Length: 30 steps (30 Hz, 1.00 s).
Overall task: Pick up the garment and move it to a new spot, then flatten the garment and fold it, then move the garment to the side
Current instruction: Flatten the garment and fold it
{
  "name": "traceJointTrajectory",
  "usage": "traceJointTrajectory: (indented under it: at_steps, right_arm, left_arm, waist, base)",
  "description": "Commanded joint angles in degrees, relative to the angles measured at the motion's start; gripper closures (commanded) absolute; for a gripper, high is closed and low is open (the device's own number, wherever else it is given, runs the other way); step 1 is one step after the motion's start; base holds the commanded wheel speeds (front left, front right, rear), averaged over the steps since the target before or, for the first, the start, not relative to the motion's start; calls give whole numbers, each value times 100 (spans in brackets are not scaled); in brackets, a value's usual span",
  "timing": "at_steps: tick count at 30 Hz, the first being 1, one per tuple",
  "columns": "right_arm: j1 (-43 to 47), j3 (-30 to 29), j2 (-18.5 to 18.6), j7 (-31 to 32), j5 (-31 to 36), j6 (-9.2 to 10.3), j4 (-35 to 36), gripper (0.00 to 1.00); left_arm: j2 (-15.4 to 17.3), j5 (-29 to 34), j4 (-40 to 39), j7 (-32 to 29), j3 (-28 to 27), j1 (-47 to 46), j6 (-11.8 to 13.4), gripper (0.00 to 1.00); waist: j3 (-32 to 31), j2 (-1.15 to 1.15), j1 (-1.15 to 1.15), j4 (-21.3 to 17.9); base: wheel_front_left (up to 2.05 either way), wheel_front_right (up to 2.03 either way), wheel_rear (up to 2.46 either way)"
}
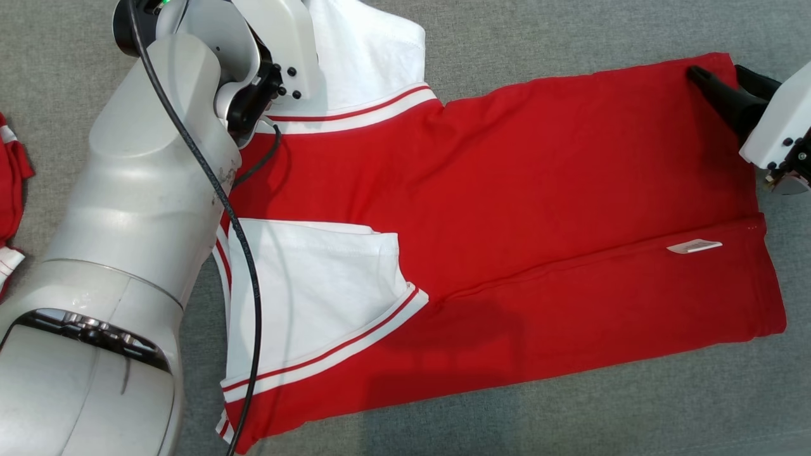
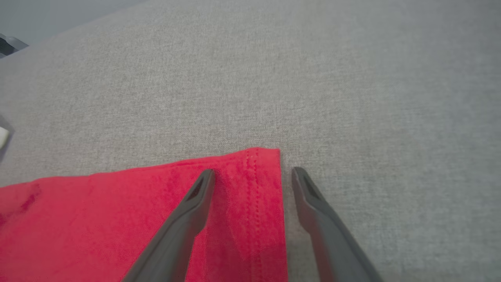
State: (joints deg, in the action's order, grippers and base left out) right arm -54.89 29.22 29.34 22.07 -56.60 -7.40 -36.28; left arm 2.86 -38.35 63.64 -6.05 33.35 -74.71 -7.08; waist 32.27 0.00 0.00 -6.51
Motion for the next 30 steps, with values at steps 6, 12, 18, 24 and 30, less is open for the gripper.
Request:
traceJointTrajectory:
  at_steps: [6, 12, 18, 24, 30]
  right_arm:
    - [-91, 320, 161, -208, -105, -9, -98, 56]
    - [-266, 629, 312, -530, -73, -9, -154, 100]
    - [-432, 890, 498, -1256, -10, -9, -116, 100]
    - [-576, 1129, 573, -1994, -32, -9, -250, 100]
    - [-582, 1438, 692, -2483, -267, -9, -181, 100]
  left_arm:
    - [176, -56, -206, 8, -14, -179, -39, 100]
    - [184, -145, -334, 40, 6, -148, -39, 100]
    - [421, -308, -789, 270, 57, -107, -40, 100]
    - [674, -328, -1121, 755, 31, -135, -40, 100]
    - [809, -477, -1647, 956, 218, 44, -40, 100]
  waist:
    - [7, 0, 0, 60]
    - [40, 0, 0, 95]
    - [75, 0, 0, 125]
    - [90, 0, 0, 174]
    - [44, 0, 0, 233]
  base:
    - [0, 0, 0]
    - [0, 0, 0]
    - [0, 0, 0]
    - [0, 0, 0]
    - [0, 0, 0]
